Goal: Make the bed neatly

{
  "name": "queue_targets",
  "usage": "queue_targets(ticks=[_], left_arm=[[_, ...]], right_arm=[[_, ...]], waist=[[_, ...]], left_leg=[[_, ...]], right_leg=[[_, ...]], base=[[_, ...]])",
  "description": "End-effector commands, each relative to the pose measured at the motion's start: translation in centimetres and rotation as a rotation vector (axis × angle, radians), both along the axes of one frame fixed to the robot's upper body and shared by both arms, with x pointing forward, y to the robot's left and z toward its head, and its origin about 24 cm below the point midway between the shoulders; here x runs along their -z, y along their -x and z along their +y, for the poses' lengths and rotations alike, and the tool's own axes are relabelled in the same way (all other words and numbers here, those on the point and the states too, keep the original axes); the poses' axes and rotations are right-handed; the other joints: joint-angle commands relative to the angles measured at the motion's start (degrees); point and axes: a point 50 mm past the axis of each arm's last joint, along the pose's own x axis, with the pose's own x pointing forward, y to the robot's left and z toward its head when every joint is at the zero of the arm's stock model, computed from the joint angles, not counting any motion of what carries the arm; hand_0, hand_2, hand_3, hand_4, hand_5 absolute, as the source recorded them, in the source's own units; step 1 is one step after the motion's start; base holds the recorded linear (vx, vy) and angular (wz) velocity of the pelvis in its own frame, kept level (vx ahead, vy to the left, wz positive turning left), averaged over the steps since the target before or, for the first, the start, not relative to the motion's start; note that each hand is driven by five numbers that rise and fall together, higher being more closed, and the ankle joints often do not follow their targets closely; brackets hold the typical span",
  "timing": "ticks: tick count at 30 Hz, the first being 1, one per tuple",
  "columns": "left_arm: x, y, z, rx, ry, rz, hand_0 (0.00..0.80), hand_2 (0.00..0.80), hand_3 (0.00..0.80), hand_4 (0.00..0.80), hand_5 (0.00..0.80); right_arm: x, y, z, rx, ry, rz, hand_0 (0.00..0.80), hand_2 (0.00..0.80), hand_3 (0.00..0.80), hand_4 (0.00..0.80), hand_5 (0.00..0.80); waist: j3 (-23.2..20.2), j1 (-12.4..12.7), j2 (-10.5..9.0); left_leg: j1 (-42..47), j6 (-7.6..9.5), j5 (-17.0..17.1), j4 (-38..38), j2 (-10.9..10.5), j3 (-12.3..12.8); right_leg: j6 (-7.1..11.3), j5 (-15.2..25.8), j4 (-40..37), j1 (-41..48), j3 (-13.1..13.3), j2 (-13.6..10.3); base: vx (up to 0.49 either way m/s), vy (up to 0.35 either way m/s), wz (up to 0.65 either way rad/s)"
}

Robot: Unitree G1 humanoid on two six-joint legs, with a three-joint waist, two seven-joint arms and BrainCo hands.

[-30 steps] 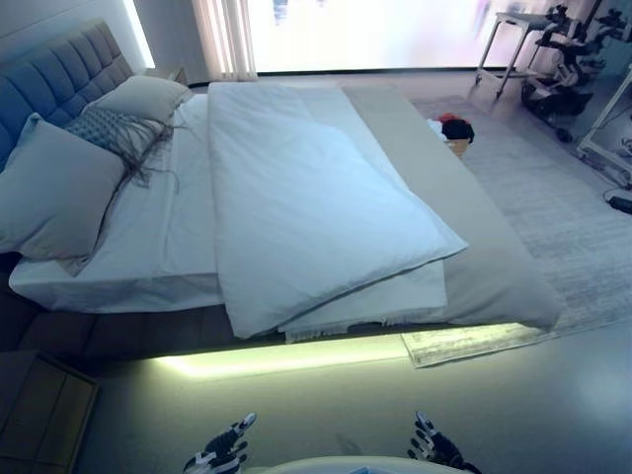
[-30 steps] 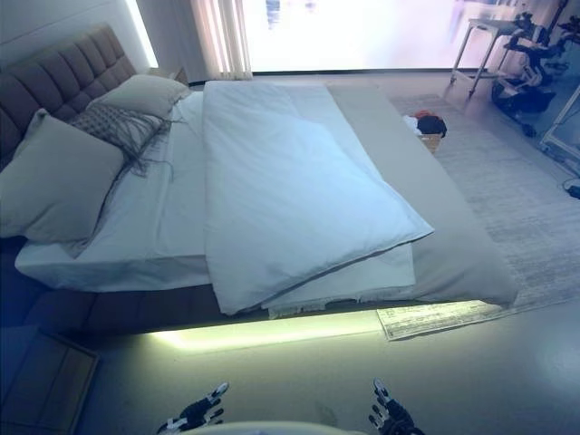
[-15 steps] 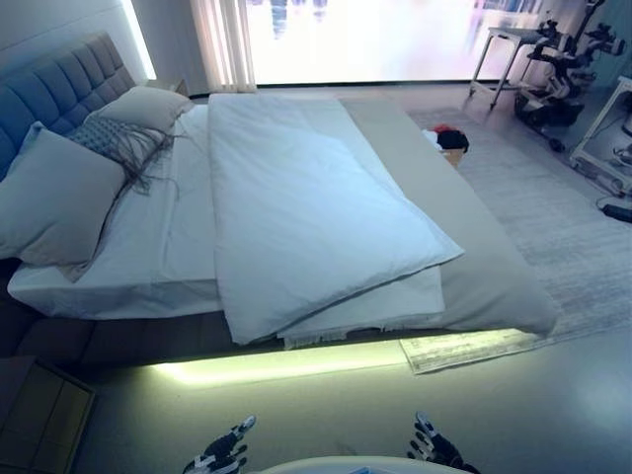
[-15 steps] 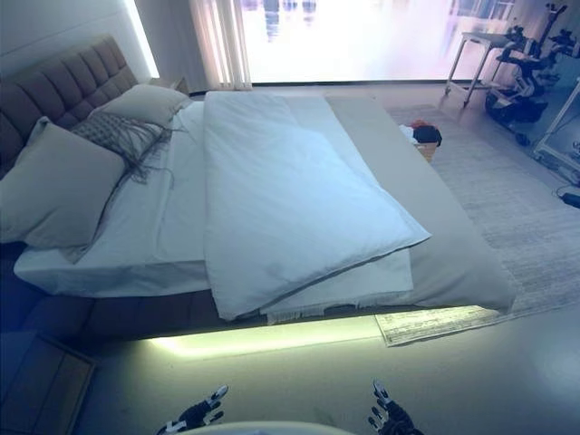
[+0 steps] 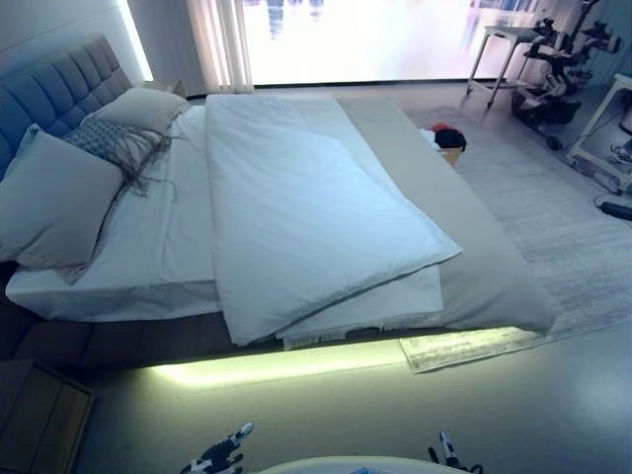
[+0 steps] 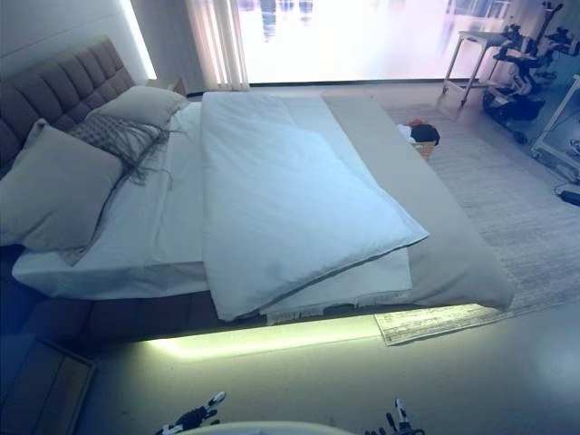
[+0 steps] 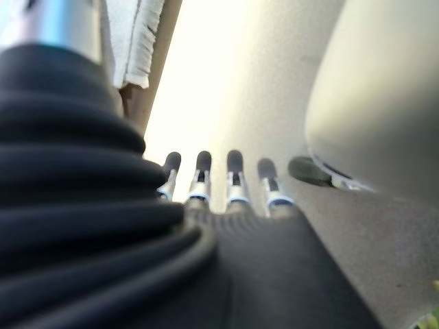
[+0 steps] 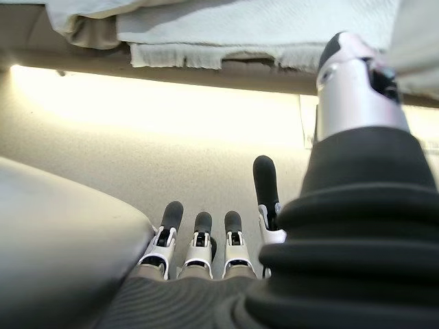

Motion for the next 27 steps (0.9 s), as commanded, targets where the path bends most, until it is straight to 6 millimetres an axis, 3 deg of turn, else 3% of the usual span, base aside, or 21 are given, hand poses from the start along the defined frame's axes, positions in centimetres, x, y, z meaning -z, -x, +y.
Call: queue_targets(ticks=[1,7,12,14,15,18,21,24,27], left_arm=[[0.1,-1.2,-1.4,0.031,0.029,-0.002,0.0,0.0,0.0,0.0,0.0],[0.0,-1.5,-1.1,0.031,0.012,-0.002,0.0,0.0,0.0,0.0,0.0],[-0.2,-2.2,-0.7,0.007,-0.001,-0.026,0.0,0.0,0.0,0.0,0.0],[-0.1,-1.7,-0.8,-0.019,0.001,-0.028,0.0,0.0,0.0,0.0,0.0],[0.0,-1.6,-0.8,-0.025,0.003,-0.027,0.0,0.0,0.0,0.0,0.0],[0.1,-0.8,-0.7,-0.05,0.007,-0.02,0.0,0.0,0.0,0.0,0.0],[0.2,0.0,-0.7,-0.053,0.0,0.002,0.0,0.0,0.0,0.0,0.0],[0.4,1.0,-0.8,-0.057,-0.002,0.026,0.0,0.0,0.0,0.0,0.0],[0.4,1.4,-0.5,-0.065,-0.006,0.04,0.0,0.0,0.0,0.0,0.0]], right_arm=[[0.1,-1.7,1.5,0.034,-0.047,0.012,0.0,0.0,0.0,0.0,0.0],[0.1,-1.8,1.4,-0.004,-0.027,0.01,0.0,0.0,0.0,0.0,0.0],[-0.2,-2.7,0.7,-0.068,-0.008,-0.022,0.0,0.0,0.0,0.0,0.0],[-0.3,-3.2,0.2,-0.12,0.016,-0.029,0.0,0.0,0.0,0.0,0.0],[-0.4,-3.3,0.1,-0.128,0.023,-0.03,0.0,0.0,0.0,0.0,0.0],[-0.5,-3.8,-0.5,-0.162,0.046,-0.045,0.0,0.0,0.0,0.0,0.0],[-0.6,-3.6,-0.7,-0.178,0.046,-0.05,0.0,0.0,0.0,0.0,0.0],[-0.6,-3.1,-0.9,-0.186,0.044,-0.06,0.0,0.0,0.0,0.0,0.0],[-0.5,-2.8,-0.8,-0.212,0.049,-0.055,0.0,0.0,0.0,0.0,0.0]], waist=[[1.7,-0.9,-0.03],[2.4,-1.4,0.16],[5.0,-1.2,-1.36],[6.5,-0.5,-1.12],[6.7,-0.3,-0.96],[7.6,1.2,0.56],[7.8,3.5,0.87],[7.5,4.5,0.51],[6.5,4.4,0.76]], left_leg=[[-0.8,2.53,-0.6,0.0,-3.5,0.4],[-0.9,2.93,-0.1,0.9,-3.2,0.2],[-6.9,1.88,-3.8,17.2,-2.6,0.4],[-11.9,-0.15,1.4,23.1,-1.7,-1.0],[-12.7,-0.46,2.2,23.3,-1.5,-1.2],[-15.8,-1.9,7.7,11.5,0.6,-1.4],[-18.8,-3.29,14.0,0.5,1.6,-4.2],[-22.0,-3.63,14.2,0.0,2.1,-5.0],[-19.6,-2.79,12.7,0.2,3.5,-0.1]], right_leg=[[0.43,1.2,0.5,-0.4,0.9,2.3],[-0.43,-1.2,5.7,-2.2,1.7,2.6],[-2.75,-3.1,10.5,-4.5,0.4,1.3],[-3.75,-3.4,11.0,-4.2,1.0,1.6],[-3.79,-3.5,11.2,-4.1,1.2,1.8],[-2.94,-4.8,9.9,-1.3,3.5,2.8],[-2.61,-6.1,7.3,3.6,5.4,3.0],[-2.4,-8.0,6.3,7.2,6.7,2.5],[-0.44,-9.4,7.7,9.1,4.7,-0.6]], base=[[0.0,0.0,0.0],[0.019,-0.037,0.0],[0.003,-0.087,-0.01],[0.076,-0.012,-0.03],[0.157,0.074,-0.1],[0.271,0.148,-0.21],[0.354,0.122,-0.12],[0.401,0.155,-0.38],[0.413,0.244,-0.64]])
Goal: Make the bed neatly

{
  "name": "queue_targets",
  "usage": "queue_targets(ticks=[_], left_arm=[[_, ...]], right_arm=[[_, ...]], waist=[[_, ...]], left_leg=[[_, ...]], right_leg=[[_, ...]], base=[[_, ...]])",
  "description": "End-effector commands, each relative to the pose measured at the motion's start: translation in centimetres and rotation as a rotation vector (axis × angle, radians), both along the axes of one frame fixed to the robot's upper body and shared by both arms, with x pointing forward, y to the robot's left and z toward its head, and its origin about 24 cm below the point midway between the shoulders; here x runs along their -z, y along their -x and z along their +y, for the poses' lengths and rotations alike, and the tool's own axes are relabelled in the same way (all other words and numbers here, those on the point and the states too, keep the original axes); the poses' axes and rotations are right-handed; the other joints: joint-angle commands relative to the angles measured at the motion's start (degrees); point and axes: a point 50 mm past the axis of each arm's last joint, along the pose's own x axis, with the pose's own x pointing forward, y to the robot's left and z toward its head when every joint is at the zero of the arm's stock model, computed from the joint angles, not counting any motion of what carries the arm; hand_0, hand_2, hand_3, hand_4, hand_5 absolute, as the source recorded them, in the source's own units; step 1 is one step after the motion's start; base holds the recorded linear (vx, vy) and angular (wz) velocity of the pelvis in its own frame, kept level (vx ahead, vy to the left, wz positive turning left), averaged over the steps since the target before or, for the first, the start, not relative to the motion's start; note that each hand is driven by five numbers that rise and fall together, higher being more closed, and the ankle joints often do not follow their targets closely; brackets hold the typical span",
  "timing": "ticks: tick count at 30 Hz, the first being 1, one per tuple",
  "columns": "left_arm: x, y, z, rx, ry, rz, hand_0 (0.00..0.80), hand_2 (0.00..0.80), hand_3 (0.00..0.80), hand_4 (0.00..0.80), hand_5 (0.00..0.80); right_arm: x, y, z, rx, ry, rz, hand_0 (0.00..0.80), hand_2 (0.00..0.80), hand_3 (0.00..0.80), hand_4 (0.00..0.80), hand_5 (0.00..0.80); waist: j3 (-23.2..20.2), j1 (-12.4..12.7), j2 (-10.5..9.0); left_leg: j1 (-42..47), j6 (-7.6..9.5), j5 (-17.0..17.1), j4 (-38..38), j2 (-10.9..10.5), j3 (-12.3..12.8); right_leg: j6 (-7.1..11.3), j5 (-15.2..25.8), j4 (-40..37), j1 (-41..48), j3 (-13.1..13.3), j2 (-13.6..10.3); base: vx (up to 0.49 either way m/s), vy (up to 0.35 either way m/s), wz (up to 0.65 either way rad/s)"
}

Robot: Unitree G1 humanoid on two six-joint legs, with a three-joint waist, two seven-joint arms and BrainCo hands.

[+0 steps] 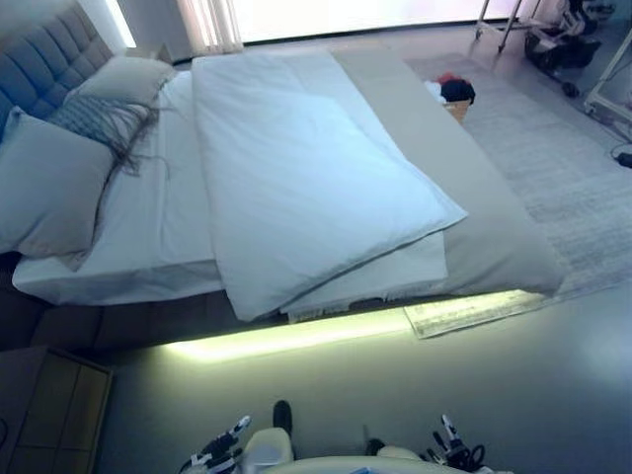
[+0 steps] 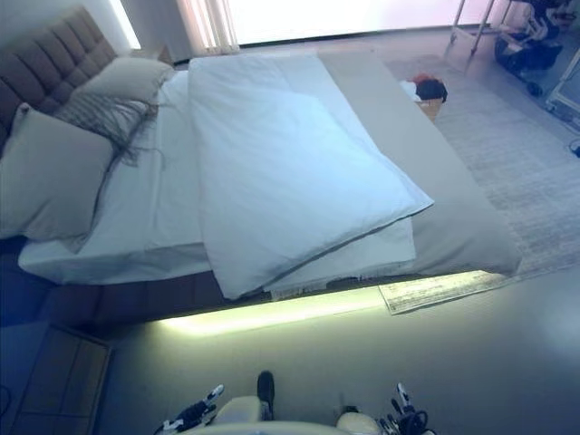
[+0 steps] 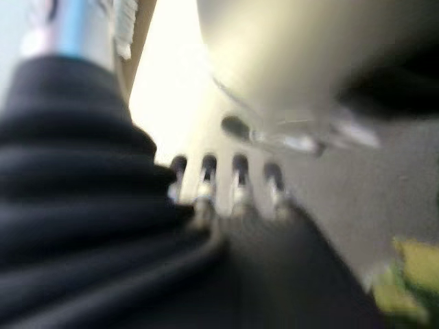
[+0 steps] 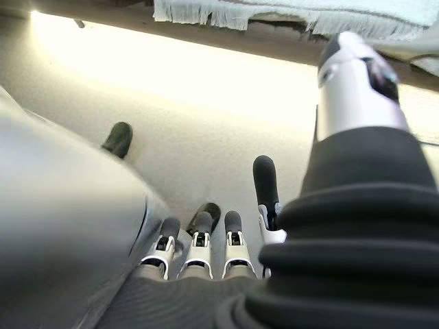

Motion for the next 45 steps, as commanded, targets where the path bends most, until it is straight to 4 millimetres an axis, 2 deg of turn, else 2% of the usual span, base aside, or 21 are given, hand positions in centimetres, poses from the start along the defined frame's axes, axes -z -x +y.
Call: queue_targets(ticks=[1,4,10,12,14,15,16,19,20,22,23,25,26,30,32,37,40,41,42,43,45], left_arm=[[0.4,1.6,-1.0,0.035,0.016,0.047,0.0,0.0,0.0,0.0,0.0],[0.1,0.3,-0.3,0.06,0.009,0.016,0.0,0.0,0.0,0.0,0.0],[-0.5,-2.8,-0.2,0.096,0.008,-0.055,0.0,0.0,0.0,0.0,0.0],[-0.6,-3.1,-0.2,0.123,0.004,-0.053,0.0,0.0,0.0,0.0,0.0],[-0.6,-3.1,0.0,0.143,-0.009,-0.04,0.0,0.0,0.0,0.0,0.0],[-0.6,-2.9,0.2,0.144,-0.017,-0.032,0.0,0.0,0.0,0.0,0.0],[-0.6,-2.8,0.4,0.143,-0.023,-0.027,0.0,0.0,0.0,0.0,0.0],[-0.8,-3.3,0.7,0.125,-0.034,-0.043,0.0,0.0,0.0,0.0,0.0],[-0.9,-3.8,0.6,0.125,-0.033,-0.064,0.0,0.0,0.0,0.0,0.0],[-1.2,-4.7,0.5,0.128,-0.029,-0.1,0.0,0.0,0.0,0.0,0.0],[-1.3,-5.3,0.5,0.134,-0.031,-0.115,0.0,0.0,0.0,0.0,0.0],[-1.5,-5.9,0.3,0.147,-0.041,-0.123,0.0,0.0,0.0,0.0,0.0],[-1.4,-5.9,0.2,0.159,-0.044,-0.123,0.0,0.0,0.0,0.0,0.0],[-0.8,-4.4,-0.8,0.129,-0.006,-0.106,0.0,0.0,0.0,0.0,0.0],[-0.7,-4.0,-1.4,0.152,0.016,-0.114,0.0,0.0,0.0,0.0,0.0],[-0.6,-4.1,-1.8,0.176,0.034,-0.098,0.0,0.0,0.0,0.0,0.0],[-0.4,-3.5,-1.6,0.15,0.022,-0.072,0.0,0.0,0.0,0.0,0.0],[-0.4,-3.2,-1.4,0.129,0.019,-0.067,0.0,0.0,0.0,0.0,0.0],[-0.4,-3.0,-1.2,0.109,0.016,-0.069,0.0,0.0,0.0,0.0,0.0],[-0.4,-2.9,-1.2,0.096,0.015,-0.075,0.0,0.0,0.0,0.0,0.0],[-0.4,-2.9,-1.4,0.067,0.015,-0.091,0.0,0.0,0.0,0.0,0.0]], right_arm=[[-0.1,-0.3,0.1,-0.029,-0.019,-0.021,0.0,0.0,0.0,0.0,0.0],[0.2,0.5,0.9,-0.036,-0.038,-0.018,0.0,0.0,0.0,0.0,0.0],[0.2,-0.2,1.2,0.004,-0.032,-0.03,0.0,0.0,0.0,0.0,0.0],[0.1,-0.7,1.2,0.019,-0.027,-0.049,0.0,0.0,0.0,0.0,0.0],[0.0,-1.0,1.1,0.024,-0.027,-0.08,0.0,0.0,0.0,0.0,0.0],[0.0,-1.2,1.0,0.016,-0.028,-0.093,0.0,0.0,0.0,0.0,0.0],[0.0,-1.3,1.0,0.008,-0.03,-0.1,0.0,0.0,0.0,0.0,0.0],[-0.1,-1.5,1.1,-0.013,-0.037,-0.1,0.0,0.0,0.0,0.0,0.0],[-0.1,-1.6,1.2,-0.013,-0.041,-0.106,0.0,0.0,0.0,0.0,0.0],[-0.2,-2.3,1.2,-0.013,-0.041,-0.123,0.0,0.0,0.0,0.0,0.0],[-0.4,-3.0,1.2,-0.013,-0.038,-0.133,0.0,0.0,0.0,0.0,0.0],[-0.5,-3.8,1.3,-0.015,-0.032,-0.136,0.0,0.0,0.0,0.0,0.0],[-0.5,-3.9,1.3,-0.009,-0.021,-0.129,0.0,0.0,0.0,0.0,0.0],[-0.3,-3.1,0.7,-0.014,0.037,-0.074,0.0,0.0,0.0,0.0,0.0],[-0.3,-2.9,0.5,-0.024,0.046,-0.101,0.0,0.0,0.0,0.0,0.0],[-0.5,-3.2,0.2,-0.042,0.063,-0.117,0.0,0.0,0.0,0.0,0.0],[-0.4,-3.2,0.4,-0.05,0.052,-0.124,0.0,0.0,0.0,0.0,0.0],[-0.4,-3.2,0.5,-0.059,0.05,-0.127,0.0,0.0,0.0,0.0,0.0],[-0.4,-3.3,0.5,-0.072,0.06,-0.129,0.0,0.0,0.0,0.0,0.0],[-0.5,-3.4,0.4,-0.092,0.069,-0.138,0.0,0.0,0.0,0.0,0.0],[-0.7,-4.1,0.1,-0.104,0.086,-0.166,0.0,0.0,0.0,0.0,0.0]], waist=[[-1.5,1.0,0.99],[-2.7,0.8,0.47],[-4.4,1.1,-1.36],[-4.7,1.4,-2.17],[-4.8,1.1,-1.81],[-4.3,0.2,-1.71],[-4.0,-0.4,-1.21],[-2.6,-2.7,0.17],[-1.8,-3.3,-0.07],[-0.7,-4.5,-0.89],[0.0,-5.2,-0.93],[0.8,-6.0,-0.85],[0.8,-5.9,-1.0],[-0.1,-6.1,-0.92],[-0.7,-5.9,-0.72],[-2.1,-6.1,-0.1],[-2.6,-6.3,-0.45],[-2.8,-6.2,-0.42],[-2.6,-6.0,-0.45],[-2.3,-5.5,-0.86],[-0.7,-4.0,-0.97]], left_leg=[[-5.6,0.6,9.8,-2.9,2.2,1.5],[-4.2,2.22,8.2,-1.0,2.1,3.3],[-6.7,5.65,3.8,5.9,-1.0,3.5],[-7.6,7.32,2.2,7.2,-3.0,3.4],[-7.2,8.42,1.2,7.6,-3.8,3.2],[-5.6,8.77,0.6,7.4,-4.3,3.2],[-4.5,8.79,0.5,6.8,-4.0,3.2],[0.5,7.64,0.5,4.2,-3.2,2.6],[2.0,7.36,-0.3,3.4,-3.8,1.8],[3.7,6.95,-2.8,2.7,-5.2,0.3],[4.6,6.72,-4.3,2.7,-5.3,-0.4],[5.9,6.9,-7.1,4.0,-5.2,-1.3],[6.1,7.14,-8.3,5.6,-5.1,-1.3],[8.7,6.42,-9.4,8.4,-3.8,-2.1],[10.2,5.76,-8.0,6.4,-2.9,-2.5],[12.5,4.51,-5.7,1.8,-1.0,-1.6],[14.2,3.81,-7.3,4.0,-0.5,-1.1],[14.0,2.95,-6.0,7.0,0.3,-0.6],[12.5,1.69,-2.8,13.9,1.4,-0.8],[8.9,0.75,1.3,20.1,2.2,-1.3],[0.1,-0.25,5.8,25.8,3.1,-2.3]], right_leg=[[1.96,-2.6,0.6,11.3,-2.2,-0.8],[3.03,-2.8,2.7,11.5,-4.3,-3.0],[4.71,-0.1,5.9,11.1,-3.4,-5.5],[5.27,4.4,12.4,9.7,-3.1,-7.5],[5.45,8.9,19.3,5.6,-2.1,-8.6],[5.06,9.7,23.0,1.8,-1.3,-8.5],[4.41,9.9,23.1,-1.2,-1.1,-8.0],[2.6,6.8,15.9,-9.3,-2.3,-5.1],[2.96,8.7,10.3,-12.6,-2.4,-4.6],[5.24,16.3,0.0,-18.0,-2.6,-5.1],[5.82,18.3,-4.4,-20.5,-2.4,-4.8],[5.6,18.6,-4.9,-22.3,-1.9,-4.4],[5.37,17.3,-3.6,-21.5,-2.1,-4.6],[5.07,15.5,2.5,-18.3,-2.3,-4.6],[4.74,15.1,1.9,-16.0,-2.5,-4.3],[4.44,12.7,3.2,-13.9,-3.8,-4.0],[4.11,11.6,4.7,-13.9,-5.0,-4.5],[3.42,11.0,4.9,-13.4,-5.8,-4.2],[2.2,10.1,4.7,-12.2,-6.2,-3.6],[1.12,9.7,4.0,-10.8,-6.5,-3.4],[-0.11,8.0,3.2,-7.0,-6.2,-3.3]], base=[[0.41,0.223,-0.51],[0.381,0.217,-0.27],[0.257,0.191,0.13],[0.185,0.175,0.04],[0.217,0.183,0.04],[0.248,0.161,0.1],[0.252,0.12,0.17],[0.202,-0.025,0.2],[0.174,-0.173,-0.02],[0.199,-0.213,0.15],[0.226,-0.229,0.31],[0.203,-0.189,0.4],[0.259,-0.172,0.5],[0.296,-0.11,0.64],[0.298,-0.062,0.41],[0.221,-0.032,0.07],[0.23,-0.055,0.19],[0.204,-0.059,0.11],[0.165,-0.058,0.05],[0.135,-0.044,0.03],[0.164,0.096,-0.21]])
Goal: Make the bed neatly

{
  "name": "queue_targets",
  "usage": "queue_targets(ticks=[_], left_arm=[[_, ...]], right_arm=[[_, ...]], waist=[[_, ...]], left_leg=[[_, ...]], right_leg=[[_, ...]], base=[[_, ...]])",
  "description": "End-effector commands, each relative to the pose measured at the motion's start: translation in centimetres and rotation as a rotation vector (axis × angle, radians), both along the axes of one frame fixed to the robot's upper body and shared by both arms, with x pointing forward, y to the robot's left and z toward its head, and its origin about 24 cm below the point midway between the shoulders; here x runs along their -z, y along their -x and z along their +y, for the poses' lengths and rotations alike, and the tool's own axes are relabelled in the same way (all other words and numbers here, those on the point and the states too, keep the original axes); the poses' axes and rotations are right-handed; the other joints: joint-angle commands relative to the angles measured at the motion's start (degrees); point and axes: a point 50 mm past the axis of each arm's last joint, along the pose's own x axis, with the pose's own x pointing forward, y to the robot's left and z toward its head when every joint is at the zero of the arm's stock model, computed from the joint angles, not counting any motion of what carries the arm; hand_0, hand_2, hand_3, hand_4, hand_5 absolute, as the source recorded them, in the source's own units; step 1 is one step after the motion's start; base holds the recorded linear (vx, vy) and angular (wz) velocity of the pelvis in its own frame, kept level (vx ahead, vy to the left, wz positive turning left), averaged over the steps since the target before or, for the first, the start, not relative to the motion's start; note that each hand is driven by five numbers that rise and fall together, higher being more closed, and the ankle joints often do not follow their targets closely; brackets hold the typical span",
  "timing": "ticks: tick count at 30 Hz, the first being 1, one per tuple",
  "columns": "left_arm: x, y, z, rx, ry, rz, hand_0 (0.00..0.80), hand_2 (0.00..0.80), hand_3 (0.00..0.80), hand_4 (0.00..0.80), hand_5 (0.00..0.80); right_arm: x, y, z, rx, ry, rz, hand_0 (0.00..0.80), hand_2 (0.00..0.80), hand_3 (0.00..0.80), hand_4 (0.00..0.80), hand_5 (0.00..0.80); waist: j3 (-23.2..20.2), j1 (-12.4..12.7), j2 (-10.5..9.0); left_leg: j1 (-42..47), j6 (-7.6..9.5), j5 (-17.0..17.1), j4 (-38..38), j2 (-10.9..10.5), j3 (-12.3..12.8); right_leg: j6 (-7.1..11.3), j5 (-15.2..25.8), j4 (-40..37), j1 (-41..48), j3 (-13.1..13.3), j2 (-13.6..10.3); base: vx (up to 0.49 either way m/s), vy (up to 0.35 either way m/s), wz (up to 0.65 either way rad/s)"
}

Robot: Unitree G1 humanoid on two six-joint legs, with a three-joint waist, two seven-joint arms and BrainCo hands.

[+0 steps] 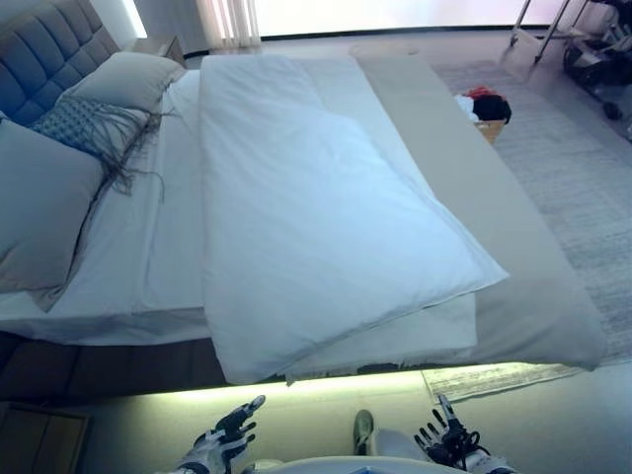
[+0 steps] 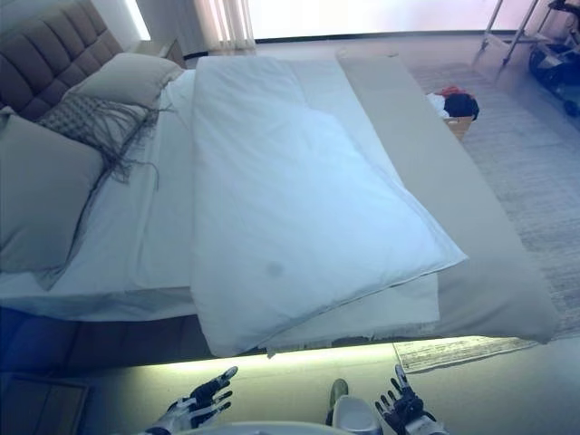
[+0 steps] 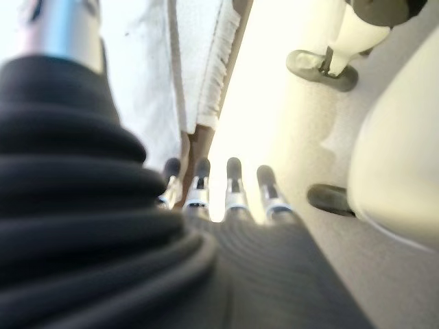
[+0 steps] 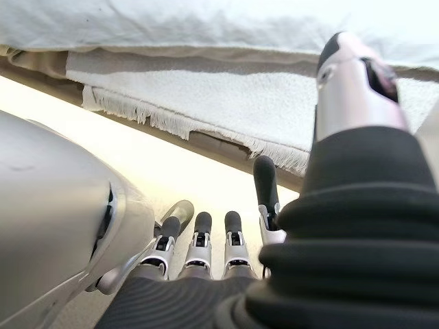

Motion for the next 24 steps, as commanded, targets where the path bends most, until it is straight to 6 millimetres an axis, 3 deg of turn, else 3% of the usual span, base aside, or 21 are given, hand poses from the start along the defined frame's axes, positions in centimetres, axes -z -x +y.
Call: queue_targets(ticks=[1,4,6,10,15,17,19,22,24], left_arm=[[0.0,0.2,-0.1,-0.065,0.0,-0.036,0.0,0.0,0.0,0.0,0.0],[-0.2,-0.7,-0.1,-0.041,-0.008,-0.059,0.0,0.0,0.0,0.0,0.0],[-0.4,-1.1,0.2,-0.022,-0.033,-0.064,0.0,0.0,0.0,0.0,0.0],[-0.8,-1.7,1.4,0.01,-0.046,-0.077,0.0,0.0,0.0,0.0,0.0],[-1.1,-1.9,2.4,0.033,-0.062,-0.075,0.0,0.0,0.0,0.0,0.0],[-1.3,-2.3,2.7,0.027,-0.064,-0.09,0.0,0.0,0.0,0.0,0.0],[-1.7,-3.2,3.2,0.017,-0.076,-0.125,0.0,0.0,0.0,0.0,0.0],[-2.4,-5.0,3.2,0.002,-0.075,-0.194,0.0,0.0,0.0,0.0,0.0],[-3.3,-7.1,3.0,0.001,-0.057,-0.276,0.0,0.0,0.0,0.0,0.0]], right_arm=[[-0.3,-1.5,0.0,-0.047,0.02,-0.051,0.0,0.0,0.0,0.0,0.0],[-0.6,-2.2,-0.3,-0.011,0.002,-0.081,0.0,0.0,0.0,0.0,0.0],[-0.8,-2.6,-0.4,-0.006,-0.011,-0.076,0.0,0.0,0.0,0.0,0.0],[-0.7,-1.7,-1.1,0.014,-0.008,-0.057,0.0,0.0,0.0,0.0,0.0],[-1.1,-2.6,-1.7,0.026,0.016,-0.107,0.0,0.0,0.0,0.0,0.0],[-1.5,-3.7,-2.1,0.061,0.035,-0.144,0.0,0.0,0.0,0.0,0.0],[-1.9,-4.9,-2.3,0.064,0.048,-0.161,0.0,0.0,0.0,0.0,0.0],[-2.6,-6.7,-2.4,0.052,0.088,-0.129,0.0,0.0,0.0,0.0,0.0],[-3.3,-8.0,-3.2,0.046,0.114,-0.092,0.0,0.0,0.0,0.0,0.0]], waist=[[1.3,1.7,-0.2],[2.5,2.5,0.7],[2.7,2.6,0.14],[2.2,3.0,-0.21],[1.8,4.5,-0.88],[2.5,5.1,-0.47],[4.1,5.4,-0.86],[6.3,5.6,-0.74],[8.9,6.0,-0.81]], left_leg=[[-10.4,0.5,15.2,7.9,2.3,0.6],[-11.7,-0.12,16.2,-6.0,6.3,4.4],[-10.3,1.21,12.5,-6.3,4.7,4.2],[-8.9,1.54,10.5,-5.9,3.0,3.3],[-10.9,2.42,8.7,-3.9,1.3,3.4],[-10.9,2.52,8.7,-4.0,1.5,3.9],[-11.0,2.9,7.6,-3.8,1.7,3.9],[-15.4,2.96,7.3,-0.8,2.8,3.0],[-21.2,1.76,7.4,3.8,4.1,2.0]], right_leg=[[0.93,-1.5,3.7,5.1,1.0,-3.9],[2.67,-2.7,3.4,7.5,0.2,-5.5],[3.79,-2.8,4.3,7.8,0.1,-7.5],[6.29,-1.4,4.5,7.8,0.6,-10.5],[7.38,-0.1,2.9,8.2,0.3,-12.1],[7.28,0.7,6.0,5.2,-1.2,-13.3],[8.1,4.1,5.3,1.7,-1.3,-14.4],[7.9,3.4,4.5,-0.2,0.9,-13.4],[7.77,2.3,6.0,-2.2,0.9,-13.2]], base=[[0.213,0.292,-0.51],[0.161,0.296,-0.21],[0.177,0.223,-0.02],[0.16,0.158,-0.07],[0.072,0.051,0.16],[-0.014,-0.006,-0.08],[-0.045,-0.16,-0.13],[-0.119,-0.198,-0.08],[-0.171,-0.214,0.05]])
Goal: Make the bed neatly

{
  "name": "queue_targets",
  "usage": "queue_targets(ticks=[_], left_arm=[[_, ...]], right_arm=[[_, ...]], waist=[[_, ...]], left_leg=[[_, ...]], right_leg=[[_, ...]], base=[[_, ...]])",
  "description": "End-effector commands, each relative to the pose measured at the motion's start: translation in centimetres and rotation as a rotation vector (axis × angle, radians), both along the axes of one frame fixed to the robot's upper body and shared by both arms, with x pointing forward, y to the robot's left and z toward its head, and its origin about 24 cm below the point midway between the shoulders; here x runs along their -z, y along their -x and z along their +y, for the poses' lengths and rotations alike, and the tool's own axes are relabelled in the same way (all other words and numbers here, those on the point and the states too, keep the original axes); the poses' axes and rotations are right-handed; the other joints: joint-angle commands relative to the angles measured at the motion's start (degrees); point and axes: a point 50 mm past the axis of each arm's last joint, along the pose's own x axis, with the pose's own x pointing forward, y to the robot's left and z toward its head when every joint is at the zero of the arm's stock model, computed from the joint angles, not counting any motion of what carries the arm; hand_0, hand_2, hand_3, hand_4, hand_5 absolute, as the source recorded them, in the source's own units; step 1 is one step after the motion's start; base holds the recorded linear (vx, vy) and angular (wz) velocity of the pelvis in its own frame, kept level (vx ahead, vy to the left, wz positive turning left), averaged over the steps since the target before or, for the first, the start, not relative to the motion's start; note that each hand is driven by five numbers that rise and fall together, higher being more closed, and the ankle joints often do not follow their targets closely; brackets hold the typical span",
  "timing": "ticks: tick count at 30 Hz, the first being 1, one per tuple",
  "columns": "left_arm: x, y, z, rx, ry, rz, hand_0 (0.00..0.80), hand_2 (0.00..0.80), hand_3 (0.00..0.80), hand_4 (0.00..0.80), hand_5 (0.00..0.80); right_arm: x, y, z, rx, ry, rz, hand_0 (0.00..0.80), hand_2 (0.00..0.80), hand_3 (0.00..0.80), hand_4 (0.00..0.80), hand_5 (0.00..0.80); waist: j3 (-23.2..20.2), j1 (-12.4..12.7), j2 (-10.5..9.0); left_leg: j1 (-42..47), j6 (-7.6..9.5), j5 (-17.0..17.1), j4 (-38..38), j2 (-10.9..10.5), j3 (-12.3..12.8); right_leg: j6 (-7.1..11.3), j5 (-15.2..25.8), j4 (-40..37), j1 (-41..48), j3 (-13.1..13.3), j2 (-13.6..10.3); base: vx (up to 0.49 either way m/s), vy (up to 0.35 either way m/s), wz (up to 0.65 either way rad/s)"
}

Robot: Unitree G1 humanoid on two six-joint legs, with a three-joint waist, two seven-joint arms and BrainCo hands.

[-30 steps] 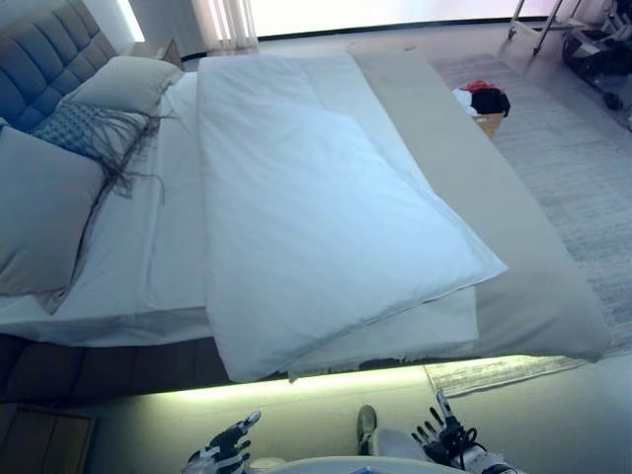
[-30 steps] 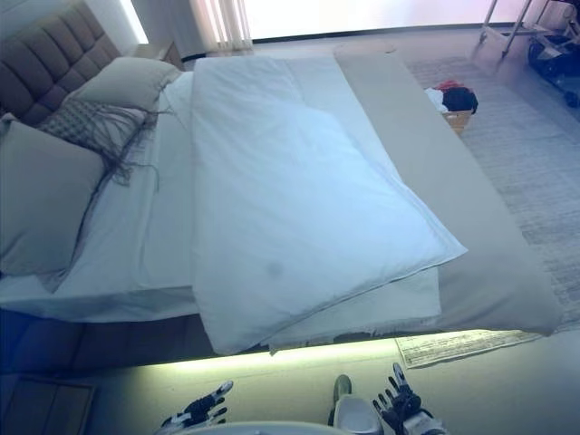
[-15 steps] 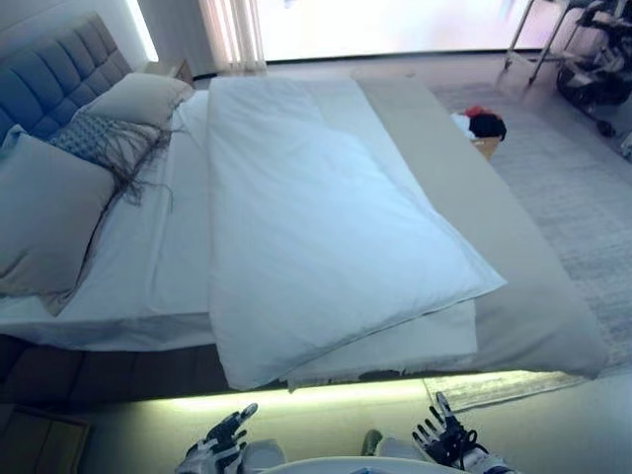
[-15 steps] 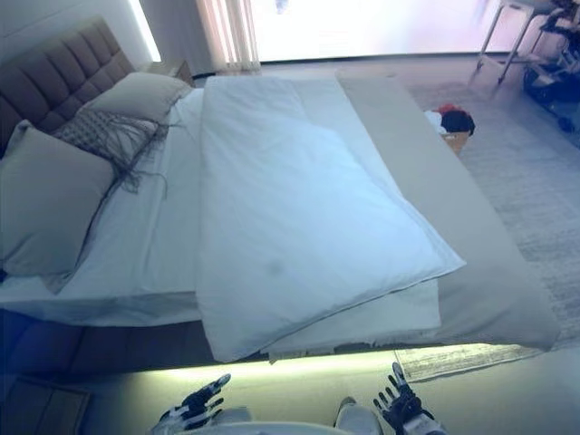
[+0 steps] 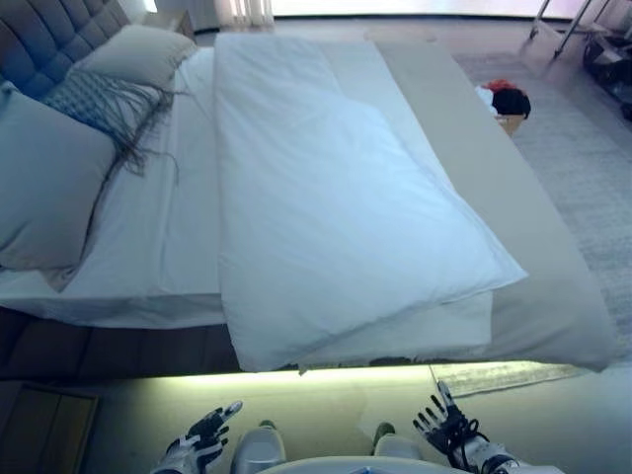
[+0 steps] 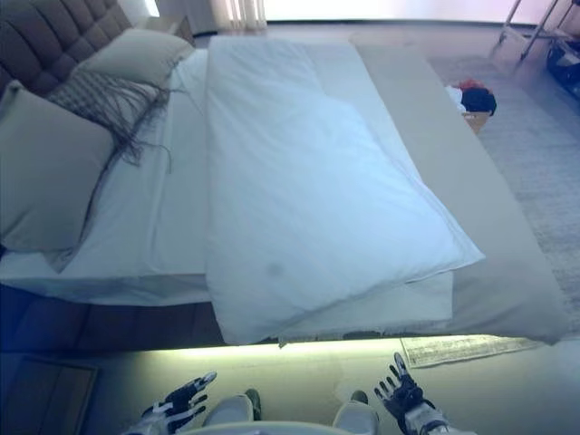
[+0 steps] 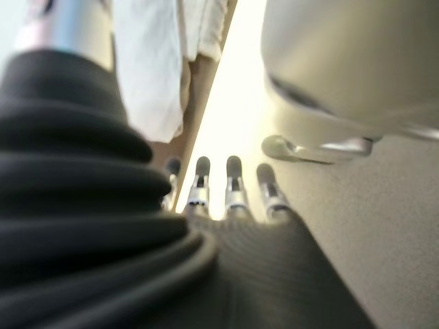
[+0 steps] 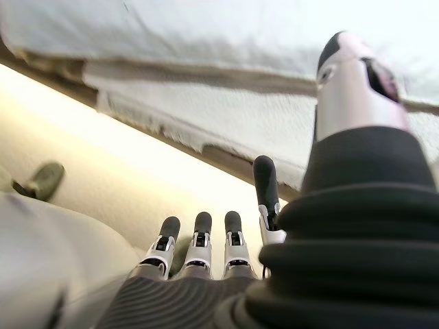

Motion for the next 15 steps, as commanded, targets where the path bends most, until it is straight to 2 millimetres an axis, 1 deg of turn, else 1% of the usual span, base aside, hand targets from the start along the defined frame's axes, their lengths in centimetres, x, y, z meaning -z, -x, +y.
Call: queue_targets(ticks=[1,2,4,6,8,10,11,13,15], left_arm=[[-2.1,-4.9,0.1,0.0,0.021,-0.185,0.0,0.0,0.0,0.0,0.0],[-2.8,-6.4,-0.4,0.008,0.043,-0.243,0.0,0.0,0.0,0.0,0.0],[-3.4,-7.7,-0.9,0.013,0.074,-0.3,0.0,0.0,0.0,0.0,0.0],[-4.5,-9.6,-1.7,0.019,0.113,-0.378,0.0,0.0,0.0,0.0,0.0],[-5.3,-10.8,-2.3,0.006,0.151,-0.423,0.0,0.0,0.0,0.0,0.0],[-6.1,-11.8,-2.9,0.006,0.189,-0.474,0.0,0.0,0.0,0.0,0.0],[-6.6,-12.3,-3.2,0.011,0.205,-0.501,0.0,0.0,0.0,0.0,0.0],[-7.3,-13.0,-3.6,0.001,0.231,-0.539,0.0,0.0,0.0,0.0,0.0],[-8.0,-13.4,-3.6,-0.006,0.238,-0.576,0.0,0.0,0.0,0.0,0.0]], right_arm=[[-1.8,-3.4,-1.9,0.065,0.046,-0.003,0.0,0.0,0.0,0.0,0.0],[-2.3,-4.0,-2.4,0.074,0.05,0.032,0.0,0.0,0.0,0.0,0.0],[-3.0,-4.9,-3.0,0.115,0.045,0.069,0.0,0.0,0.0,0.0,0.0],[-4.5,-6.8,-3.9,0.2,0.042,0.066,0.0,0.0,0.0,0.0,0.0],[-6.2,-9.1,-4.5,0.242,0.046,0.011,0.0,0.0,0.0,0.0,0.0],[-8.0,-11.2,-5.0,0.27,0.033,-0.049,0.0,0.0,0.0,0.0,0.0],[-9.2,-12.4,-5.5,0.282,0.024,-0.093,0.0,0.0,0.0,0.0,0.0],[-11.4,-14.1,-6.3,0.307,0.016,-0.158,0.0,0.0,0.0,0.0,0.0],[-13.4,-15.4,-7.3,0.34,0.007,-0.223,0.0,0.0,0.0,0.0,0.0]], waist=[[5.4,1.7,-0.03],[7.1,2.1,0.11],[8.4,2.4,0.6],[10.9,3.1,1.38],[12.9,3.6,2.02],[14.4,3.9,2.45],[15.3,4.1,2.74],[16.5,4.6,3.28],[17.7,5.1,3.61]], left_leg=[[-7.8,-0.3,4.0,4.6,1.5,-4.0],[-10.7,-0.85,4.3,6.0,1.6,-5.5],[-13.1,-1.06,4.3,7.2,1.4,-6.8],[-16.1,-1.26,4.4,8.2,0.9,-8.2],[-18.7,-1.4,4.4,9.1,0.3,-9.7],[-21.0,-1.32,4.4,10.0,-0.2,-10.5],[-22.2,-1.18,4.3,10.3,-0.5,-10.8],[-24.3,-0.84,4.1,10.8,-1.3,-11.4],[-26.3,-0.36,3.6,11.1,-1.9,-11.5]], right_leg=[[1.35,4.1,0.4,0.4,0.5,-4.7],[1.26,3.4,1.2,-0.9,0.7,-4.5],[1.31,2.9,2.3,-2.8,0.6,-4.7],[1.44,2.6,4.1,-6.1,0.3,-5.1],[1.51,2.2,5.9,-9.3,0.5,-5.2],[1.41,1.9,7.5,-12.3,0.6,-5.2],[1.39,1.8,8.5,-14.1,0.7,-5.3],[1.46,1.6,10.5,-17.8,1.3,-5.3],[1.79,1.1,12.9,-21.3,1.9,-5.6]], base=[[-0.183,-0.182,0.18],[-0.113,-0.098,0.18],[-0.099,-0.063,0.09],[-0.12,-0.045,0.05],[-0.095,-0.019,0.12],[-0.065,-0.014,0.13],[-0.068,-0.007,0.12],[-0.053,-0.005,0.1],[-0.033,-0.034,0.11]])
